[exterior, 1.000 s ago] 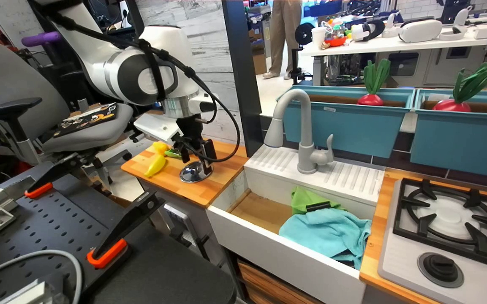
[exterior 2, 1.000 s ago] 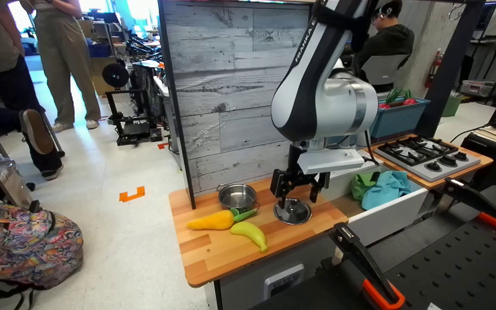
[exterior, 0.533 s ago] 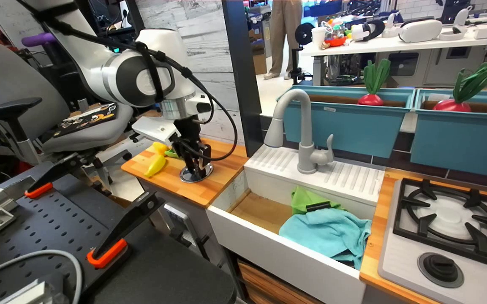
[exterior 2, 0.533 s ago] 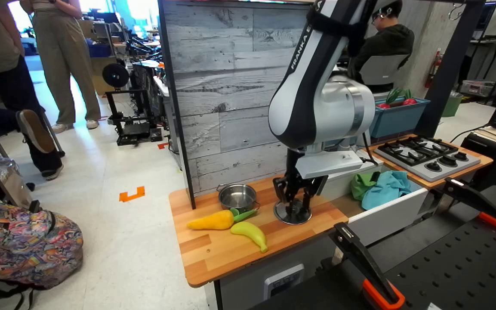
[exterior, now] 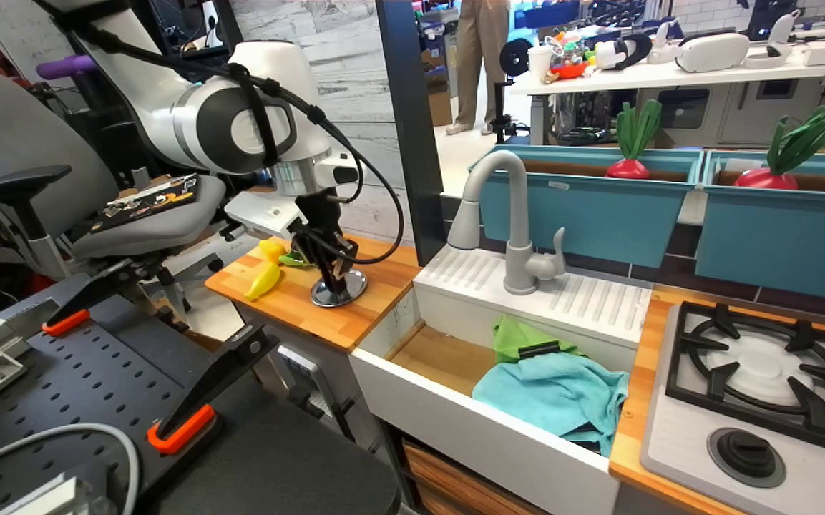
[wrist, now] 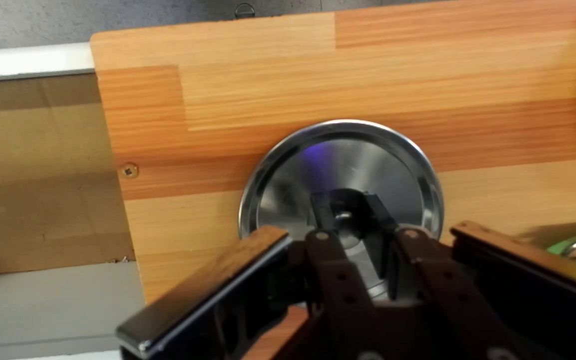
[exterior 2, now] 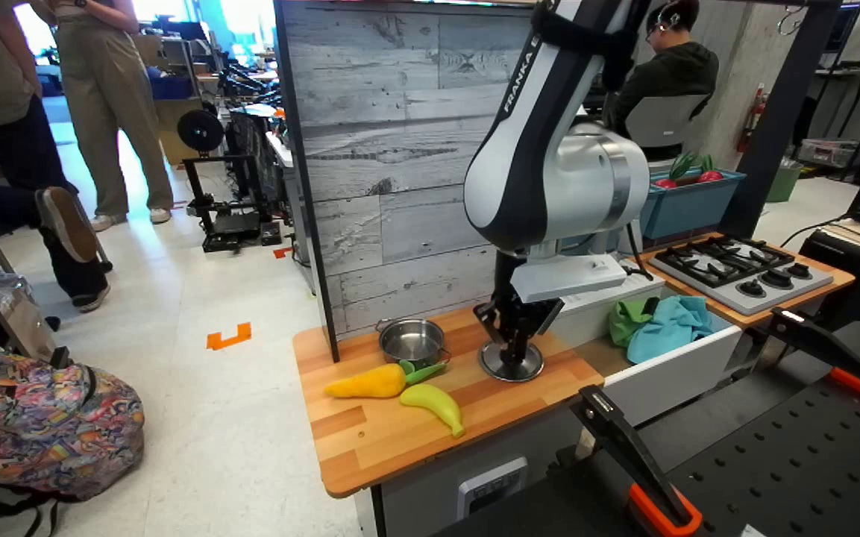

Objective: Cover the pot with the lid on the counter

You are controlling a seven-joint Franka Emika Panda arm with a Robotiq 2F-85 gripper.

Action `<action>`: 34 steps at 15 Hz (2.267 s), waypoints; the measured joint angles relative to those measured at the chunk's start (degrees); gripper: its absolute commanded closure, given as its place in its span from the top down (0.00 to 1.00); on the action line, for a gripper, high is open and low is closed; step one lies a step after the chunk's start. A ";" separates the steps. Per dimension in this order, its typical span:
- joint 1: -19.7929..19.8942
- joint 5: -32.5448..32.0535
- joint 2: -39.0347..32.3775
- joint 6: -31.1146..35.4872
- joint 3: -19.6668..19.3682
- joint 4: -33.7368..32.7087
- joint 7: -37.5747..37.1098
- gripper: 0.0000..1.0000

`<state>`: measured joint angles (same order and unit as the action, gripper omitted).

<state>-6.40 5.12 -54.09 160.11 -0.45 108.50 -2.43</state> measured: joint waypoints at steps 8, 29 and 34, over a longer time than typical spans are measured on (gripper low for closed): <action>-0.22 -0.05 5.89 0.91 2.79 2.11 0.07 0.05; -3.25 -0.26 0.58 0.63 5.48 -7.22 0.07 0.05; -3.95 -0.28 -2.96 0.10 5.19 -11.49 0.01 0.05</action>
<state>-10.35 4.83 -57.05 160.21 4.74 97.01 -2.42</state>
